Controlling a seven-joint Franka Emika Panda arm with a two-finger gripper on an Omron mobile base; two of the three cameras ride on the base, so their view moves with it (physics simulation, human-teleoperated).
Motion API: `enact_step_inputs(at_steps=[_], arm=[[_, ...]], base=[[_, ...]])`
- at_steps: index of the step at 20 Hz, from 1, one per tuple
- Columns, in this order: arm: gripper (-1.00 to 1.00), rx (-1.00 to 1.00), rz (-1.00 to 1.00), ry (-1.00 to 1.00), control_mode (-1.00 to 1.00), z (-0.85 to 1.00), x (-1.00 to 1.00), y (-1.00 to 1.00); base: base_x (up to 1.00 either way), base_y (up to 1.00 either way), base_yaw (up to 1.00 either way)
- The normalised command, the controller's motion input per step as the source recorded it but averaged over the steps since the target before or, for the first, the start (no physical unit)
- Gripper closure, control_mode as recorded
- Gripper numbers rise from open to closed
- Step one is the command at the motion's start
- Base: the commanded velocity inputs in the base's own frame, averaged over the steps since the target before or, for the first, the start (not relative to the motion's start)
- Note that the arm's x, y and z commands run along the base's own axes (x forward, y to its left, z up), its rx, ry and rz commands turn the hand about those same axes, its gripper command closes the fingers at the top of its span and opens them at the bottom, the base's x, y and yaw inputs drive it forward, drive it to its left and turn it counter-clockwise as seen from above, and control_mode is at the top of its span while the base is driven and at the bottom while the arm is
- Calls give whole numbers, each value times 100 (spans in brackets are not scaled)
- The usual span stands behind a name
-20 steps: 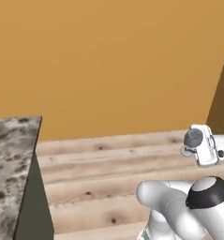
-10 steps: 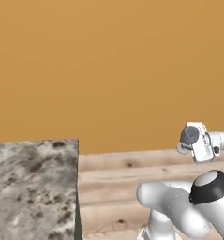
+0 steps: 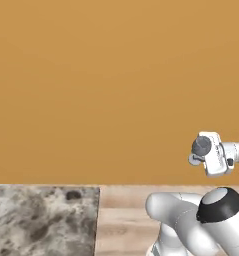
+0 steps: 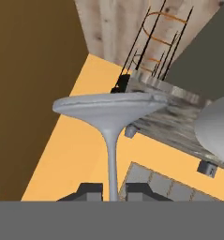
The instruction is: Retrieve the wine glasses from the counter and place one next to each plate.
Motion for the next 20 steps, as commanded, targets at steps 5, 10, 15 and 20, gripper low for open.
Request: enact_step_inputs(at_steps=[5,10,15,20], arm=[[100,0,0,0,100,0,0,0],[100,0,0,0,100,0,0,0],[100,0,0,0,100,0,0,0],[100,0,0,0,100,0,0,0]], base=[[100,-1,26],[100,-6,28],[100,-1,27],[100,0,26]])
